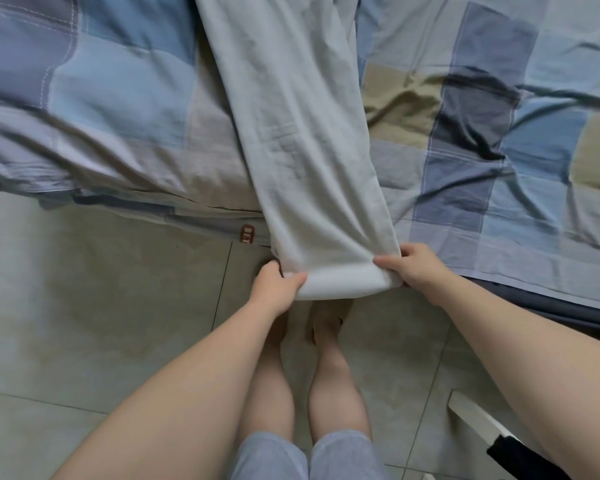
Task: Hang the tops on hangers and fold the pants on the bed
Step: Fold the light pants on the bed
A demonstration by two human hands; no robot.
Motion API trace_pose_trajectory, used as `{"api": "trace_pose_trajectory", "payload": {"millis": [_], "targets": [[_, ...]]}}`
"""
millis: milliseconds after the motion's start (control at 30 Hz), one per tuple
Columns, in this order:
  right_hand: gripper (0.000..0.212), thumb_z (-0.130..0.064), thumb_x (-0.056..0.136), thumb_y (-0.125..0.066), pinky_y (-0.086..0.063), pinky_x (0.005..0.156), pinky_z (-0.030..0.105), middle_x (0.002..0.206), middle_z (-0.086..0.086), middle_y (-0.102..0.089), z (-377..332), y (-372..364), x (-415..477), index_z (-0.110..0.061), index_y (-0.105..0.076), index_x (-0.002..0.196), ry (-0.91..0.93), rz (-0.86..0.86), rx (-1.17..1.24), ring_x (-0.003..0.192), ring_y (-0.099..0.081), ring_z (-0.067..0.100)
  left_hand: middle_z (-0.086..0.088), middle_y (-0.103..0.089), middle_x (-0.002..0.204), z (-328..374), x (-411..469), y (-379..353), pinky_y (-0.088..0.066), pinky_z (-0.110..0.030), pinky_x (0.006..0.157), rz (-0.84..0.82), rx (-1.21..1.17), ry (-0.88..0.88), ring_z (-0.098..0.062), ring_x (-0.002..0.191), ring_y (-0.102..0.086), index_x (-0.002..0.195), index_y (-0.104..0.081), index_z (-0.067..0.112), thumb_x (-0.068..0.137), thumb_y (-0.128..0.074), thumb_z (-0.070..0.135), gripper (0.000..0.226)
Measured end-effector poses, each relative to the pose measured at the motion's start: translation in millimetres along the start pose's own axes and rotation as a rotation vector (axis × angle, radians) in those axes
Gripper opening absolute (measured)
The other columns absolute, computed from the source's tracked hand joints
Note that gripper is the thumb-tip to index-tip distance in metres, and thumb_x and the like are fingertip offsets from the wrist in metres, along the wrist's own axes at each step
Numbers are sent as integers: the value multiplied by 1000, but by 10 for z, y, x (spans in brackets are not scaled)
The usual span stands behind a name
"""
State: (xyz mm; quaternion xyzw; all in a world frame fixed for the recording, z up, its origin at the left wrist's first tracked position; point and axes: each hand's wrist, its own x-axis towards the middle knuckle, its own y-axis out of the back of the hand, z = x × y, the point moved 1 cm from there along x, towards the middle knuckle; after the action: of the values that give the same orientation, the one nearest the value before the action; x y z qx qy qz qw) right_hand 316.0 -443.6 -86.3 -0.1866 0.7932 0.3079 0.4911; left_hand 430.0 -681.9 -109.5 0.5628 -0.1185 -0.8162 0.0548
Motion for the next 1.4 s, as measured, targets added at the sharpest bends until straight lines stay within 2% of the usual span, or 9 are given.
{"api": "trace_pose_trajectory", "payload": {"millis": [133,333,433,600,800,933,1033,1200,1400], "targets": [[26,-30,97,-57,-48,72,35,91,10,-68,-91,-53,135,-8,-68,88,65,107,-230,86,-63,26,-4,-69,104,-35,65,-11,-55,-46,94,82,-123,-8,-27,97,-69,107,-54,18,84,-78,22,33],[31,-32,105,-45,-47,69,32,89,6,-68,39,-155,22,-13,-67,94,108,87,144,81,-62,21,-6,-45,140,197,80,-12,-37,-47,111,393,-42,-186,-29,132,-42,135,-42,15,71,-85,41,81],[29,-38,101,-56,-52,85,35,109,-2,-72,288,-278,-147,-17,-66,117,101,-18,102,99,-67,15,0,-55,125,323,73,13,-46,-46,104,297,-102,-152,-26,123,-53,124,-43,19,66,-87,46,77],[27,-19,84,-80,-55,79,19,102,-10,-74,599,-511,-324,-24,-71,109,-50,-323,17,99,-68,13,6,-67,101,316,98,41,-54,-25,74,82,-224,-53,-18,97,-67,108,-58,15,72,-91,27,50],[35,-35,82,-75,-48,88,32,109,-4,-65,491,-562,-212,-25,-56,109,23,146,6,103,-63,17,0,-70,101,180,120,83,-48,-26,81,48,-147,-17,-19,93,-66,113,-70,4,78,-85,15,40],[66,-38,83,-74,-42,107,38,139,2,-50,96,-470,0,-21,-44,140,218,225,5,130,-48,19,6,-65,89,180,114,29,-47,-25,71,26,-71,17,-17,85,-64,91,-64,13,77,-80,15,21],[86,-36,80,-81,-44,108,39,142,2,-50,-206,-391,150,-19,-33,149,241,93,141,128,-52,18,-1,-68,90,213,27,32,-50,-27,62,-4,-115,65,-17,80,-66,85,-60,16,67,-79,25,29],[58,-26,73,-88,-58,82,33,116,2,-74,-404,-321,195,-16,-63,124,160,-190,222,98,-73,17,-13,-71,116,176,-185,97,-54,-51,98,-109,-279,106,-31,105,-69,124,-59,1,57,-80,32,77],[59,-32,67,-90,-56,94,49,114,9,-75,-251,-281,-244,-16,-70,119,-260,-514,315,105,-72,30,-3,-76,113,5,-502,284,-56,-42,97,-228,-352,120,-23,103,-73,128,-65,13,90,-74,34,44]]}}
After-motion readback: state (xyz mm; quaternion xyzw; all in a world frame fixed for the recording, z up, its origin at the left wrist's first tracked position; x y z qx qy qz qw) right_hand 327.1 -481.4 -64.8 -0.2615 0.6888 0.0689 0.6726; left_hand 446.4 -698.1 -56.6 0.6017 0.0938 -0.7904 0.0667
